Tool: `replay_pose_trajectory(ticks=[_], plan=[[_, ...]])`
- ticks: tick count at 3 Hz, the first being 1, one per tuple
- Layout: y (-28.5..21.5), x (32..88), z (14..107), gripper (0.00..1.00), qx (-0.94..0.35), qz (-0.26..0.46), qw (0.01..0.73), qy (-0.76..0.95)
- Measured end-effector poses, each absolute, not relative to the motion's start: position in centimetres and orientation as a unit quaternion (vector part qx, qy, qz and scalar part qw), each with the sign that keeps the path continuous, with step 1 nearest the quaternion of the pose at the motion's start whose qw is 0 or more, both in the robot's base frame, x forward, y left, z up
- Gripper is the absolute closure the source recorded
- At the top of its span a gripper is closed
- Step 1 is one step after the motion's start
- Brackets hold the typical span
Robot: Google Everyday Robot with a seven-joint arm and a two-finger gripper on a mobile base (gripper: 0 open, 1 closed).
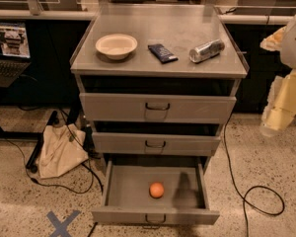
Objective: Pick orange from bottom drawer and place on counter
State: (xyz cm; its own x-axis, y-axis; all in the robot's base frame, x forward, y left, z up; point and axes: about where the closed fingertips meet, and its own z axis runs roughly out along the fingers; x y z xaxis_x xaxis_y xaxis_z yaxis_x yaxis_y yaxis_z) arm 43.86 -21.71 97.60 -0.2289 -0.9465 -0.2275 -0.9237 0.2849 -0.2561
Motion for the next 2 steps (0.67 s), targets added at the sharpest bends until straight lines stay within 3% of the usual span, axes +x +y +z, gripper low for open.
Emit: replay_pose_trajectory(ticks=[2], plan=[[-22.2, 44.4, 92.1, 0.00, -0.527, 0.003, 0.247, 0.813]])
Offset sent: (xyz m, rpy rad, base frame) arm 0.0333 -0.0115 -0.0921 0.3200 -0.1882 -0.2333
